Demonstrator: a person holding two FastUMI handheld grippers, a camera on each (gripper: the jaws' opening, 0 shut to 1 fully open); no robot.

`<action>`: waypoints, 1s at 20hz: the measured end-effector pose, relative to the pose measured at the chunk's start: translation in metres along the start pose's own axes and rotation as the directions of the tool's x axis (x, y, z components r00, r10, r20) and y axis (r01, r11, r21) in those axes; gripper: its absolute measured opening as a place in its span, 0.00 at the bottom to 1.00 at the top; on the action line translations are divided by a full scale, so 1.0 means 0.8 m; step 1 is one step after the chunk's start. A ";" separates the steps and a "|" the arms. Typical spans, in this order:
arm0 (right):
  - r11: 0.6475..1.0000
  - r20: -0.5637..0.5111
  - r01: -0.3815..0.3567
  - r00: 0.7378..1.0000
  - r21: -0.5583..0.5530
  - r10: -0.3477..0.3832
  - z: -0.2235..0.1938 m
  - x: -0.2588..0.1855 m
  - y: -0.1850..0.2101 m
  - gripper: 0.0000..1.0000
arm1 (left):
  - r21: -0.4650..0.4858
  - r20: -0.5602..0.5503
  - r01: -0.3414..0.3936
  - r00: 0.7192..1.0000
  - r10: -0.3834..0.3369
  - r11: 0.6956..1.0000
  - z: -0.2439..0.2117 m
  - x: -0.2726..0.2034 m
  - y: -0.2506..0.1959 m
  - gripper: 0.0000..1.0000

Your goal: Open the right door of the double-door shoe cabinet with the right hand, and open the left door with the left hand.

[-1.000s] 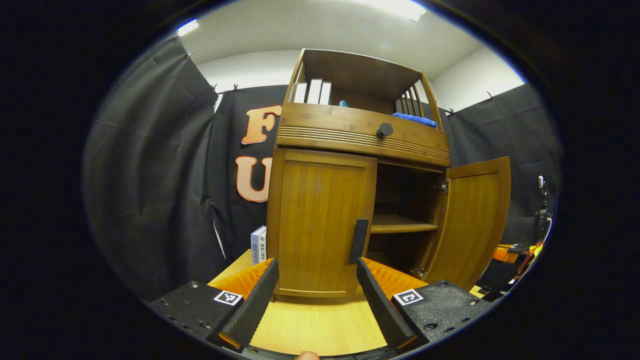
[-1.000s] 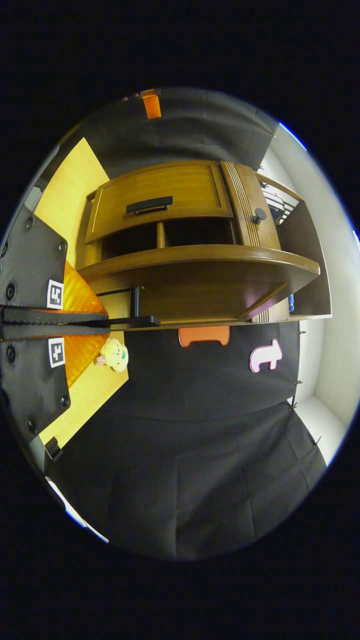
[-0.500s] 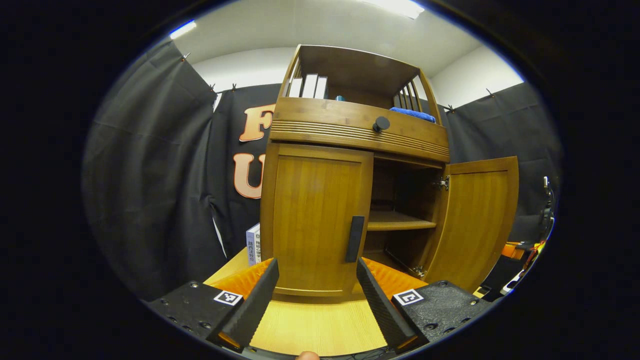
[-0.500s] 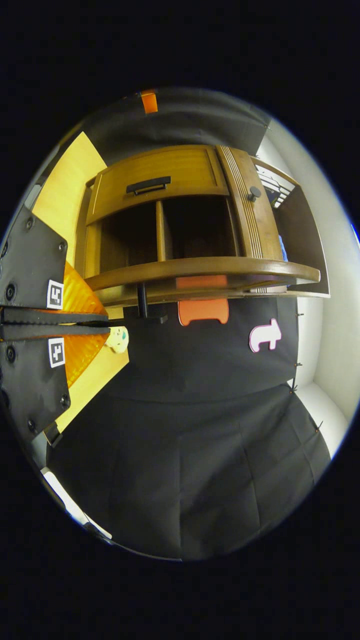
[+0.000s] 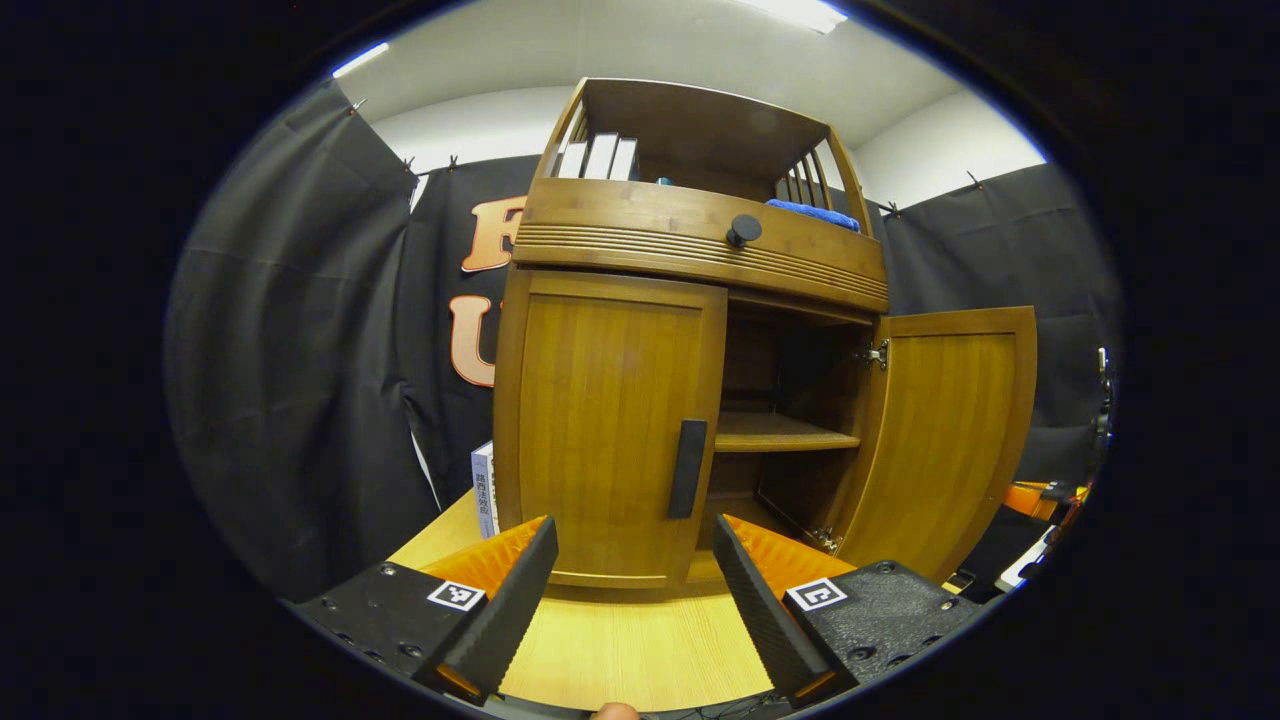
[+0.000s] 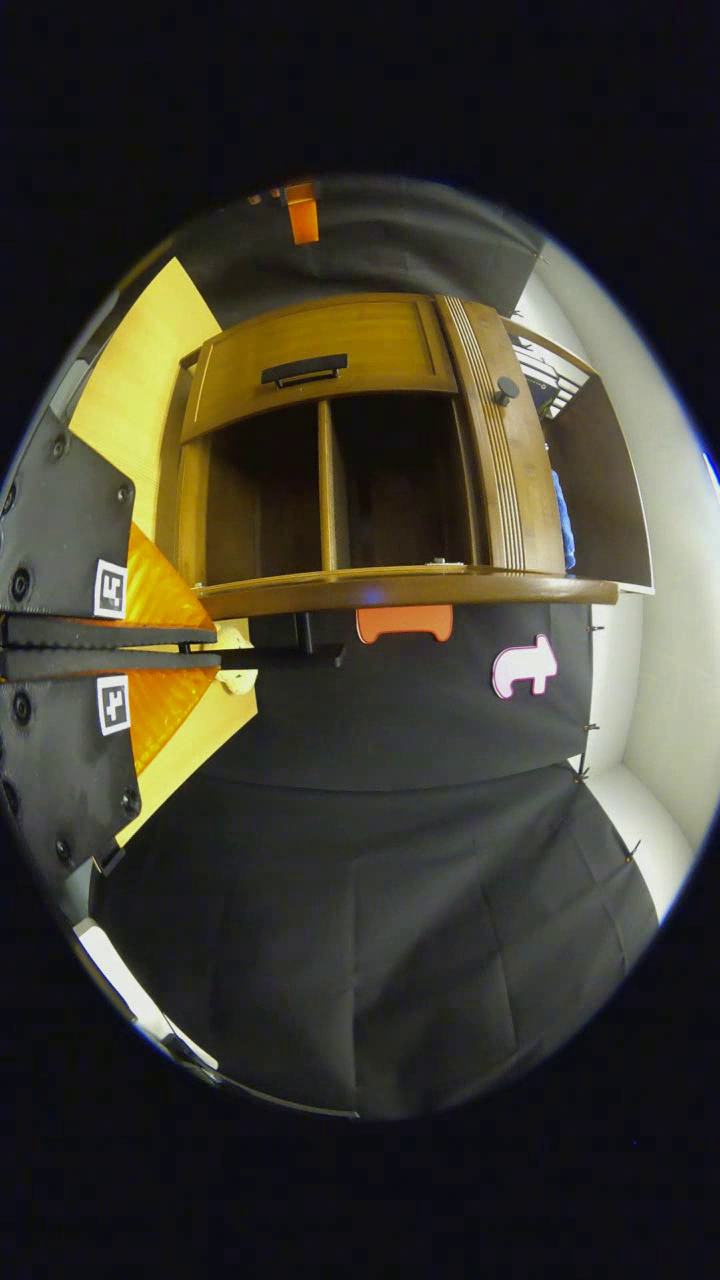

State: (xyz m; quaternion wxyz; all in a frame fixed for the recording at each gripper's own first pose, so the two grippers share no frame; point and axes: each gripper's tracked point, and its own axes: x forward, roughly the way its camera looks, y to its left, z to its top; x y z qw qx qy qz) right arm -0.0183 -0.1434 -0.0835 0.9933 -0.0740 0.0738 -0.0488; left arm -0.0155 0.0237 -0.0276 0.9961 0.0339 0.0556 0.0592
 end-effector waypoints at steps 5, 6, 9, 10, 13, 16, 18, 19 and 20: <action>1.000 0.042 0.014 0.999 -0.020 -0.013 0.015 -0.011 0.004 0.08 | 0.011 0.001 0.010 1.000 -0.010 1.000 0.002 0.010 -0.008 0.94; 1.000 0.048 0.009 0.999 -0.021 -0.008 0.017 -0.014 0.007 0.08 | 0.010 0.004 0.012 1.000 -0.012 1.000 0.003 0.014 -0.010 0.94; 1.000 0.047 0.010 0.999 -0.017 -0.009 0.016 -0.006 0.006 0.08 | 0.011 0.015 0.018 1.000 -0.018 1.000 -0.003 0.041 -0.004 0.92; 1.000 0.043 0.010 0.999 -0.014 -0.009 0.017 -0.012 0.008 0.17 | 0.016 0.018 0.021 1.000 -0.021 1.000 -0.002 0.047 -0.006 0.94; 1.000 0.049 0.029 0.998 -0.002 -0.028 0.011 -0.021 -0.009 0.44 | 0.023 0.018 0.028 0.999 -0.029 0.999 -0.005 0.075 -0.015 0.92; 0.999 0.059 0.051 0.997 0.005 -0.051 0.015 -0.018 -0.021 0.71 | 0.022 0.022 0.028 0.999 -0.028 0.999 0.000 0.089 -0.027 0.95; 0.998 0.066 0.067 0.996 -0.005 -0.067 0.017 -0.016 -0.026 0.82 | 0.027 0.031 0.025 0.999 -0.026 0.999 -0.003 0.119 -0.030 0.92; 0.998 0.067 0.069 0.995 -0.008 -0.068 0.016 -0.015 -0.027 0.84 | 0.030 0.033 0.029 0.999 -0.030 0.999 -0.006 0.133 -0.032 0.92; 0.998 0.066 0.070 0.995 -0.009 -0.069 0.017 -0.015 -0.027 0.86 | 0.033 0.032 0.032 0.999 -0.033 0.999 -0.009 0.144 -0.035 0.92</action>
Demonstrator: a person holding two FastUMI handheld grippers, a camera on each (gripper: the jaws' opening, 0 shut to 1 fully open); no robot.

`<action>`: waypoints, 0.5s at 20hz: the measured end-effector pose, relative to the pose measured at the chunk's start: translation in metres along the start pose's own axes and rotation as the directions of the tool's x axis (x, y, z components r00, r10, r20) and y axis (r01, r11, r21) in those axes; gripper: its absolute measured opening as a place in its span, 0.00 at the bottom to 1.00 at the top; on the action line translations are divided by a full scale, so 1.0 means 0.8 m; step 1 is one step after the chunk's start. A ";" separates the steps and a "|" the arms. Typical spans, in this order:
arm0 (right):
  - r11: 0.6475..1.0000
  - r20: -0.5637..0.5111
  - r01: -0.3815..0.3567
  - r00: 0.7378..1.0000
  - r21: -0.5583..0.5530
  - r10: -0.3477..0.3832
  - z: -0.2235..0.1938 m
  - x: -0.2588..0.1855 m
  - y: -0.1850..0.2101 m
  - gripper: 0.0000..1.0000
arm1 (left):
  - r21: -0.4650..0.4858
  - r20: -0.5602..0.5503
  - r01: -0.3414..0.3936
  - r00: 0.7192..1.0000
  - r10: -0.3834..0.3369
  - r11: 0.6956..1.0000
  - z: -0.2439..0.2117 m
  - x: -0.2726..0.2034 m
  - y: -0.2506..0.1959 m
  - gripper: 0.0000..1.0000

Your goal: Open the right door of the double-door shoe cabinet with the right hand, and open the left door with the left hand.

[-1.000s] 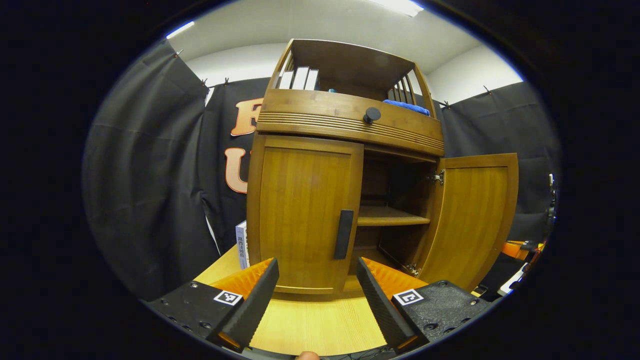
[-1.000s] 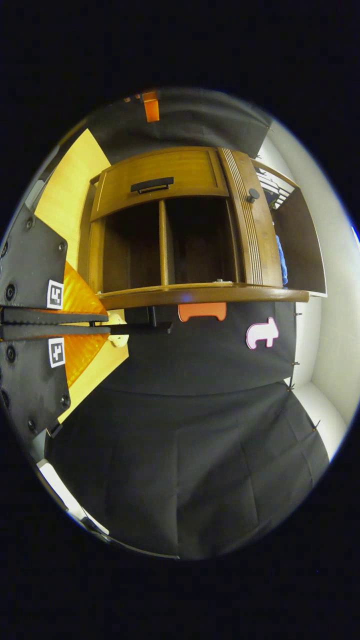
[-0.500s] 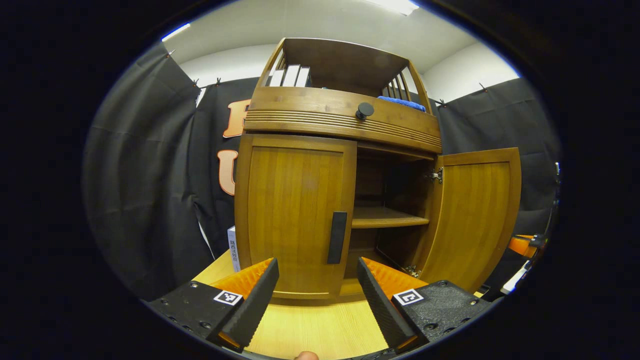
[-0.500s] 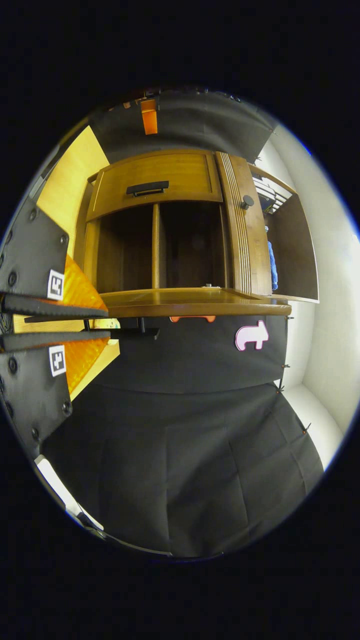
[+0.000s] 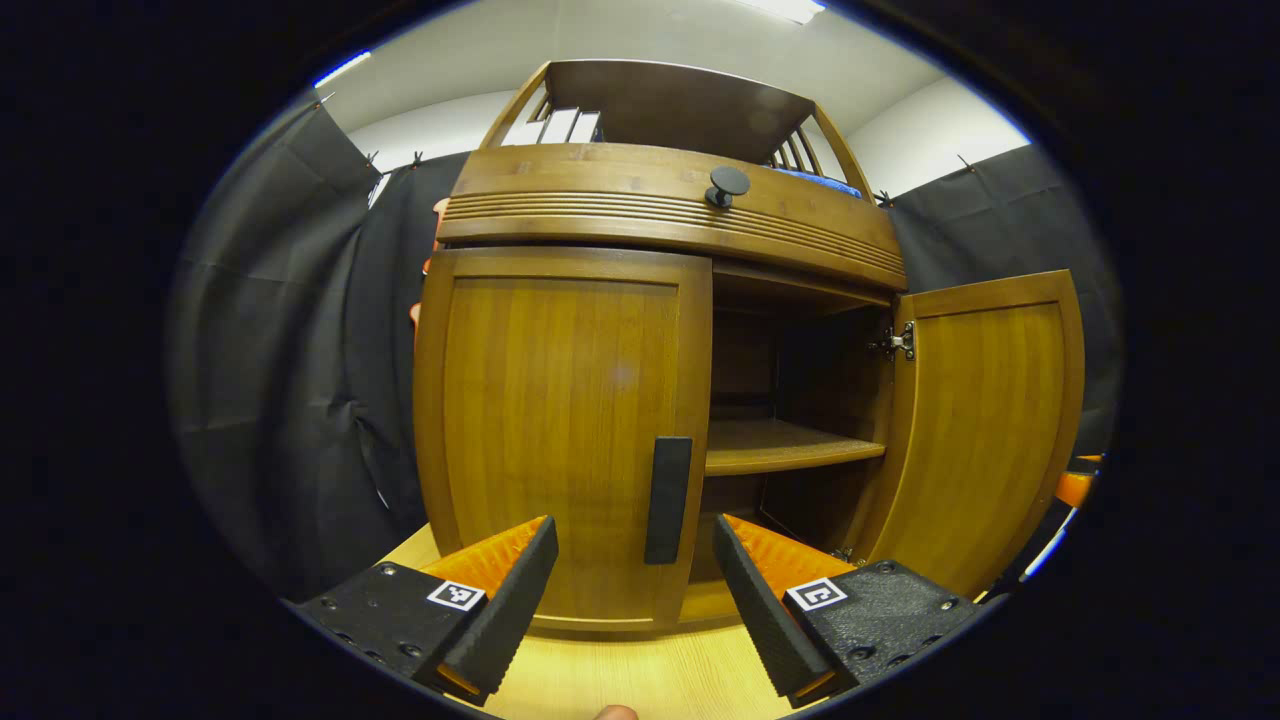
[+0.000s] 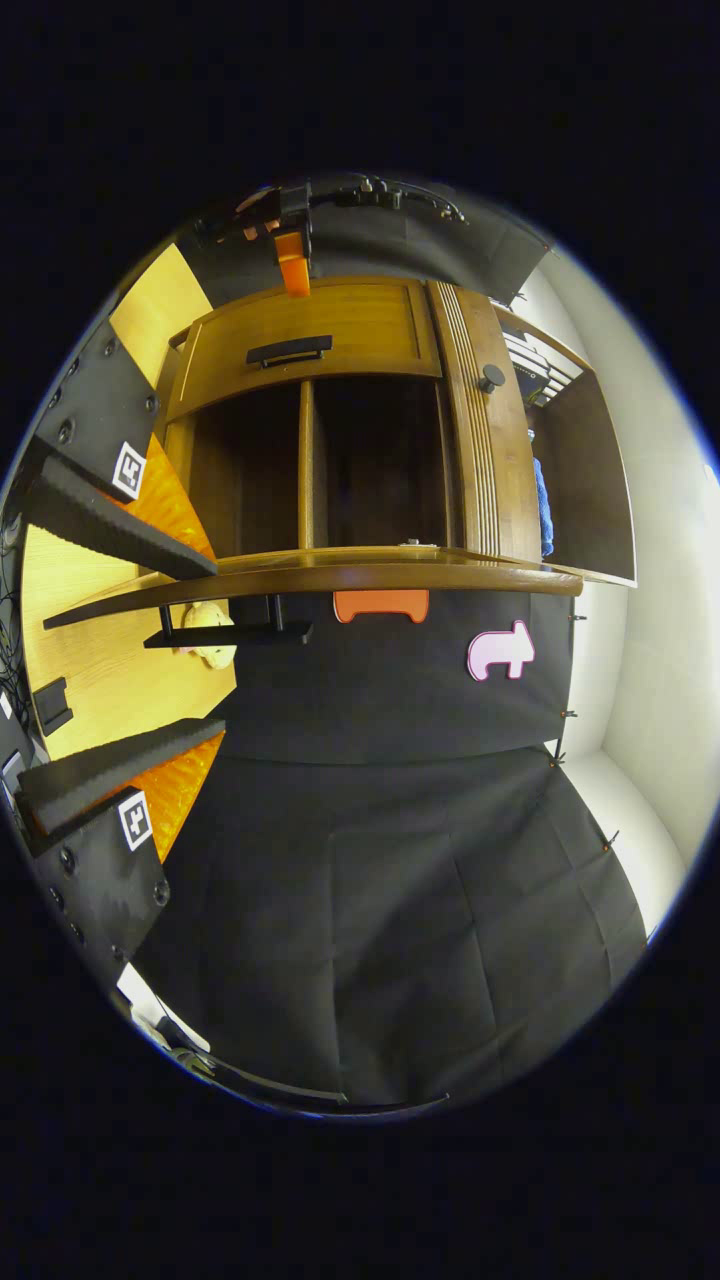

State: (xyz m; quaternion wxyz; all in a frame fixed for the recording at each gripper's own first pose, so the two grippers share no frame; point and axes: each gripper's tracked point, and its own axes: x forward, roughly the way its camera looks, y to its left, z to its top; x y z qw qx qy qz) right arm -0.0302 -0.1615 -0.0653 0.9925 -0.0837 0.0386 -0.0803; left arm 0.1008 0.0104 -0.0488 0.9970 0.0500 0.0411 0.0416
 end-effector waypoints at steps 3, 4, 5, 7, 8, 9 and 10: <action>1.000 0.006 0.007 1.000 -0.004 -0.007 0.002 -0.001 -0.004 0.89 | 0.020 -0.029 0.000 1.000 0.000 1.000 -0.017 0.038 -0.005 0.92; 1.000 0.015 0.016 1.000 -0.010 -0.016 0.005 -0.003 -0.009 0.89 | 0.026 -0.038 0.002 0.999 -0.001 1.000 -0.023 0.049 -0.008 0.92; 1.000 0.025 0.027 0.999 -0.015 -0.027 0.009 -0.003 -0.014 0.95 | 0.029 -0.039 0.002 0.999 -0.001 1.000 -0.026 0.061 -0.010 0.92; 0.999 0.046 0.047 0.998 -0.020 -0.046 0.014 -0.005 -0.021 0.89 | 0.030 -0.035 -0.004 0.999 0.005 1.000 -0.033 0.078 -0.012 0.92; 0.998 0.054 0.053 0.997 -0.019 -0.052 0.016 -0.005 -0.024 0.89 | 0.028 -0.036 -0.005 0.999 0.006 1.000 -0.036 0.084 -0.012 0.92; 0.998 0.056 0.055 0.997 -0.016 -0.054 0.016 -0.005 -0.026 0.89 | 0.021 -0.040 -0.004 0.999 0.005 1.000 -0.040 0.091 -0.013 0.92; 0.998 0.054 0.057 0.997 -0.013 -0.056 0.015 -0.005 -0.028 0.89 | 0.011 -0.048 -0.001 0.999 0.001 1.000 -0.045 0.096 -0.014 0.95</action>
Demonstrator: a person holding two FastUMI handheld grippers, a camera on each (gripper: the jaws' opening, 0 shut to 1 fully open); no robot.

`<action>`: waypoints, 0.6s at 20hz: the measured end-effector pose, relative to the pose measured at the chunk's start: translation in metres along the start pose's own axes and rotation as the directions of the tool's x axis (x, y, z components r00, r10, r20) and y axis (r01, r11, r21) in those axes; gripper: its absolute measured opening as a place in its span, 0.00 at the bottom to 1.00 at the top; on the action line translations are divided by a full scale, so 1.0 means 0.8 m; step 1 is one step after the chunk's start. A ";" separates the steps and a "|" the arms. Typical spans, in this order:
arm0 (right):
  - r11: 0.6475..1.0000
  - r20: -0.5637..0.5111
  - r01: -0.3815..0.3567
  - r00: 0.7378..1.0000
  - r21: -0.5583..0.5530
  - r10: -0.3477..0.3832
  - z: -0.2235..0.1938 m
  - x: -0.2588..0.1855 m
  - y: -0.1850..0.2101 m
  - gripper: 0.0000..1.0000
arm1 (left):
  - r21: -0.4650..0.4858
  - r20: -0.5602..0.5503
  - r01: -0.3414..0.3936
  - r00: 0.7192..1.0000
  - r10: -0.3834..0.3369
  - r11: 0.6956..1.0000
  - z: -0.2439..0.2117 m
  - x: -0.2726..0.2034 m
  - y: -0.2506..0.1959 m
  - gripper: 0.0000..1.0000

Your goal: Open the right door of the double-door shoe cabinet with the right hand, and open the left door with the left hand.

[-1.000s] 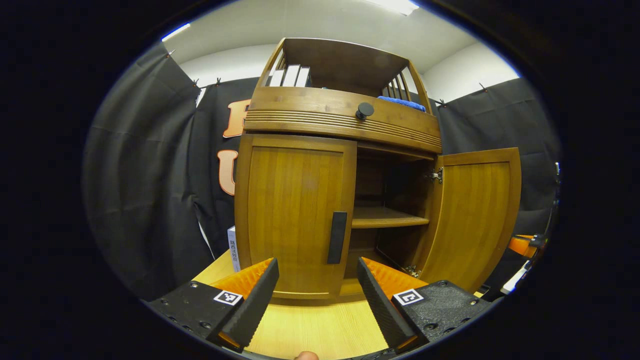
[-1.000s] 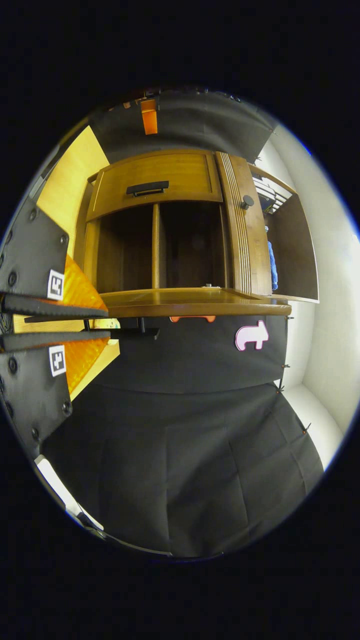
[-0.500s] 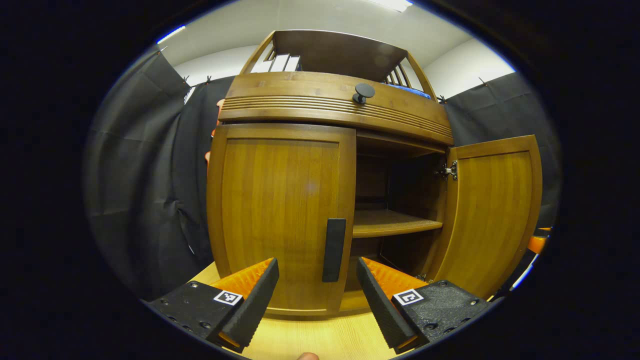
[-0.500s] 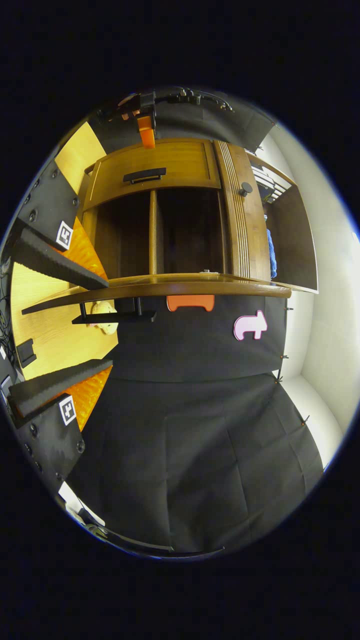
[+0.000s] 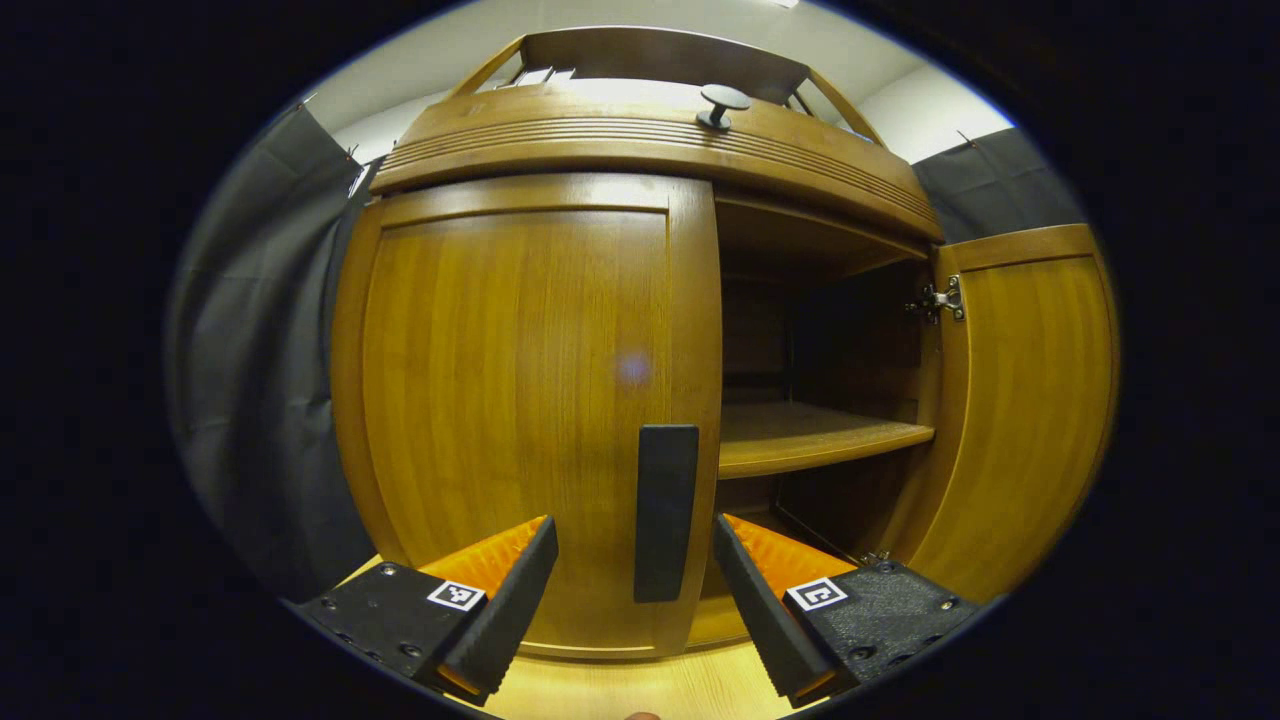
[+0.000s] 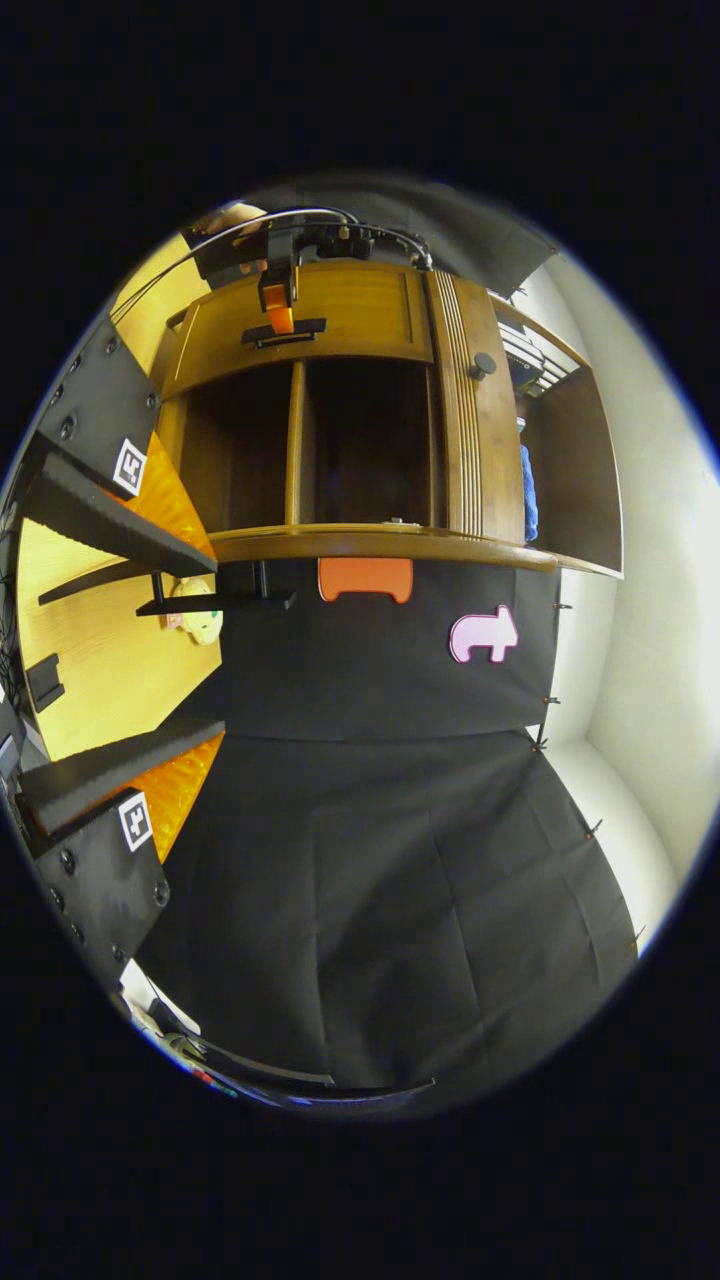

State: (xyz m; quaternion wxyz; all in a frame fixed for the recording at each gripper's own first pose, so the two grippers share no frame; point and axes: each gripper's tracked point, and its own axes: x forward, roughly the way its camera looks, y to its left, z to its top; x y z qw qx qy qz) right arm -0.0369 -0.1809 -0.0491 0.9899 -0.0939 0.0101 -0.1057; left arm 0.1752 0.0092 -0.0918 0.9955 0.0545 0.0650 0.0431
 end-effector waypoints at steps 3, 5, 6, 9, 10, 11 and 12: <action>1.000 -0.015 0.000 1.000 0.013 0.000 -0.007 0.001 -0.005 0.89 | -0.016 -0.008 0.002 1.000 -0.002 1.000 -0.006 0.014 -0.002 0.92; 1.000 -0.020 0.002 1.000 0.020 -0.002 -0.012 0.000 -0.009 0.89 | -0.008 0.009 0.002 1.000 -0.002 1.000 -0.006 0.019 -0.001 0.90; 1.000 -0.022 0.004 1.000 0.023 -0.004 -0.012 0.002 -0.010 0.89 | 0.000 0.014 -0.003 1.000 0.003 1.000 -0.005 0.021 0.000 0.87; 1.000 -0.023 0.004 1.000 0.030 -0.004 -0.015 -0.001 -0.012 0.89 | -0.009 -0.007 0.001 1.000 -0.001 1.000 -0.011 0.026 0.001 0.72; 1.000 -0.022 0.003 1.000 0.030 -0.002 -0.013 0.000 -0.011 0.93 | -0.024 -0.009 0.011 1.000 -0.011 1.000 -0.013 0.027 -0.003 0.67; 1.000 -0.021 0.002 1.000 0.029 -0.001 -0.014 -0.001 -0.010 0.93 | -0.040 -0.007 0.026 1.000 -0.026 0.999 -0.011 0.025 -0.006 0.61; 1.000 -0.021 0.001 1.000 0.027 0.000 -0.014 0.000 -0.009 0.93 | -0.050 -0.005 0.037 0.999 -0.037 0.998 -0.011 0.026 -0.012 0.53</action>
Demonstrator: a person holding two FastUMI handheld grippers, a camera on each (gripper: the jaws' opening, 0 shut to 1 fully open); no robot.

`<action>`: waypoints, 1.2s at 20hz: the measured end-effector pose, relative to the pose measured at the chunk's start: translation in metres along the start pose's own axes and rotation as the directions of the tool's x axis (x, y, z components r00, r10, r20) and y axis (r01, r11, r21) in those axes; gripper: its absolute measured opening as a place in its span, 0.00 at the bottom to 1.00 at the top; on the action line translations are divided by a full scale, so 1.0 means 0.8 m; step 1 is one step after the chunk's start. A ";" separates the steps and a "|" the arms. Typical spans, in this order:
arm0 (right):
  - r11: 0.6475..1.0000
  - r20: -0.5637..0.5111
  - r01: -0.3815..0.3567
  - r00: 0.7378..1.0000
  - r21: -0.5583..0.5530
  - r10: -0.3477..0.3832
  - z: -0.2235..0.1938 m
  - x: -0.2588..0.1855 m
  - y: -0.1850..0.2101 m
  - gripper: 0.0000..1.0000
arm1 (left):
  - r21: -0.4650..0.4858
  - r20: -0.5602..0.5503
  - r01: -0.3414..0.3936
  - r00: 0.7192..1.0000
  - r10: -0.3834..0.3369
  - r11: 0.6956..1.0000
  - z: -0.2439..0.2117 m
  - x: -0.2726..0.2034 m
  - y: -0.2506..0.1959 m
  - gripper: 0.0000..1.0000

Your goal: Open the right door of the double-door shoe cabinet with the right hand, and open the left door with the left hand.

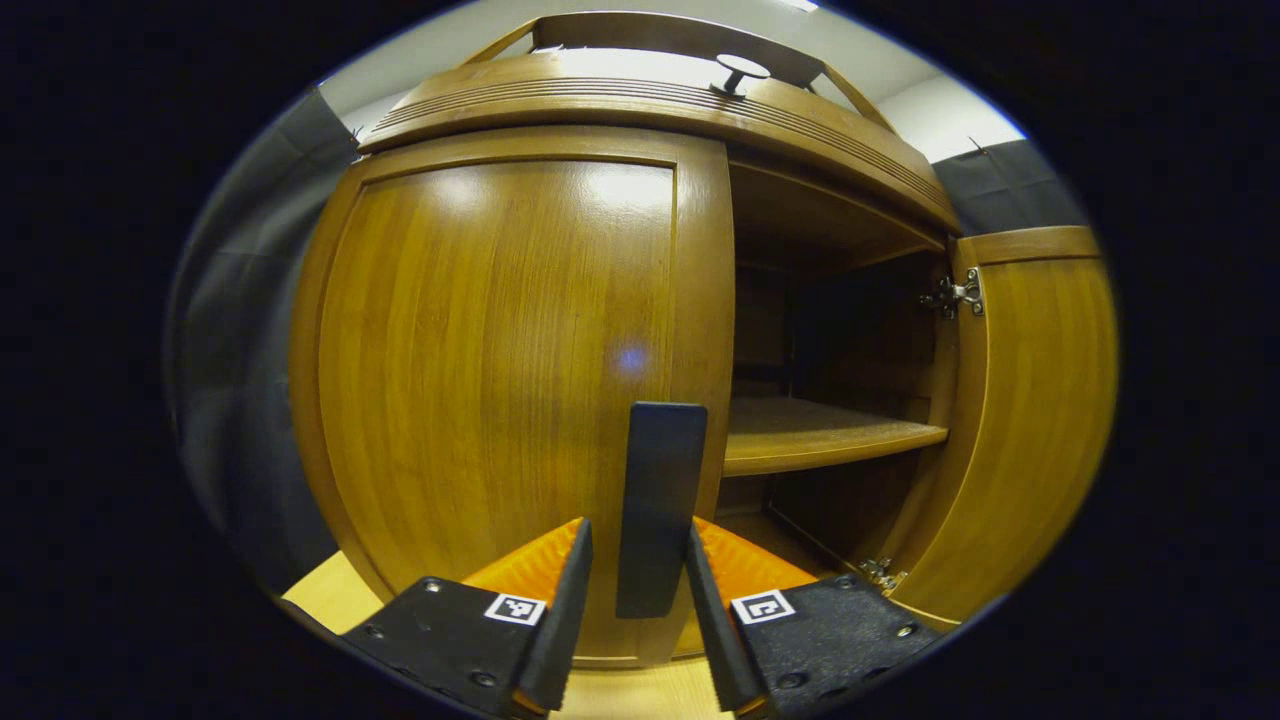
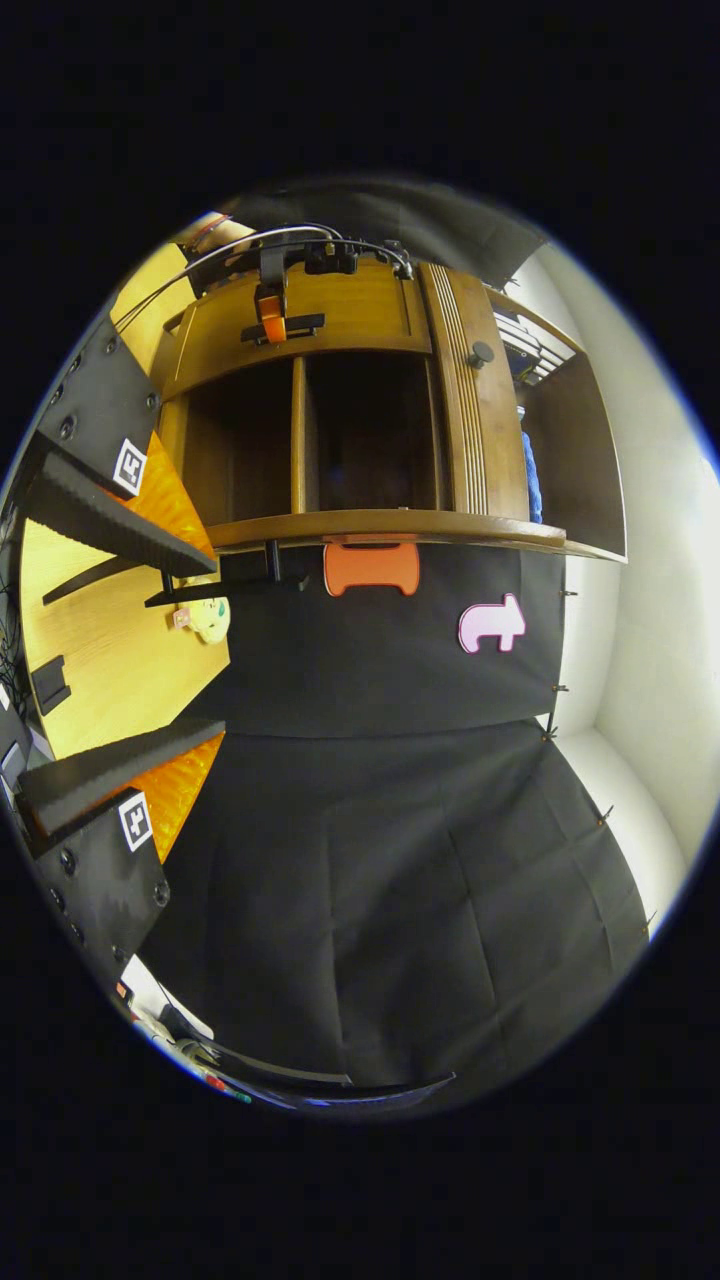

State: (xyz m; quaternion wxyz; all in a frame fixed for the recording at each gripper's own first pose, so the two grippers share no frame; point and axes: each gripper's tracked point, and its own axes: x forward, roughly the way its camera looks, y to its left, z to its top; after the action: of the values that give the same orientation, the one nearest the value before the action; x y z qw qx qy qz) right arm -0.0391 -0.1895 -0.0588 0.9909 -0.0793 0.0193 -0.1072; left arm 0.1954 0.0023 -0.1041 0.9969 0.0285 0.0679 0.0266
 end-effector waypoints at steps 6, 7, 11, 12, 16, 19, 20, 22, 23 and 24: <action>1.000 -0.004 -0.003 1.000 -0.005 0.003 0.000 -0.004 0.005 0.89 | 0.010 -0.014 0.015 1.000 -0.015 1.000 -0.003 -0.007 -0.001 0.31; 1.000 -0.004 -0.002 1.000 -0.005 0.002 -0.001 -0.005 0.006 0.93 | -0.004 -0.022 0.020 1.000 -0.020 1.000 -0.002 -0.010 -0.002 0.30; 1.000 -0.010 -0.009 1.000 -0.001 0.009 -0.002 -0.005 0.016 0.93 | 0.014 -0.017 0.031 0.999 -0.031 0.999 -0.005 -0.022 -0.001 0.24; 1.000 -0.012 -0.012 1.000 0.001 0.012 -0.003 -0.005 0.018 0.89 | 0.028 -0.011 0.038 0.999 -0.038 0.999 -0.005 -0.025 -0.003 0.24; 1.000 -0.018 -0.016 1.000 0.001 0.016 -0.004 -0.007 0.026 0.93 | 0.012 -0.016 0.080 0.997 -0.080 0.997 -0.007 -0.038 -0.004 0.23; 1.000 -0.020 -0.026 0.999 -0.001 0.026 -0.004 -0.009 0.037 0.92 | 0.008 -0.020 0.102 0.995 -0.102 0.995 -0.006 -0.048 -0.002 0.24; 1.000 -0.021 -0.031 0.999 -0.003 0.031 -0.004 -0.009 0.042 0.92 | 0.009 -0.019 0.108 0.994 -0.108 0.994 -0.004 -0.050 -0.002 0.24; 0.999 -0.021 -0.033 0.999 -0.008 0.032 -0.003 -0.007 0.048 0.93 | 0.006 -0.021 0.121 0.992 -0.121 0.993 -0.001 -0.055 -0.001 0.23; 0.999 -0.020 -0.032 0.999 -0.011 0.032 -0.001 -0.007 0.050 0.93 | 0.004 -0.022 0.127 0.992 -0.127 0.992 0.001 -0.056 0.000 0.23; 0.999 -0.018 -0.032 0.999 -0.014 0.032 0.000 -0.007 0.052 0.93 | 0.003 -0.023 0.132 0.991 -0.132 0.991 0.003 -0.059 0.001 0.23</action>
State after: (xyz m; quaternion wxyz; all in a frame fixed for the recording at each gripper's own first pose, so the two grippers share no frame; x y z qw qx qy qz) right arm -0.0357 -0.1481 -0.0653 0.9917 -0.0850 0.0300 -0.0920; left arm 0.1489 0.0006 -0.0952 0.9956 0.0262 0.0812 -0.0391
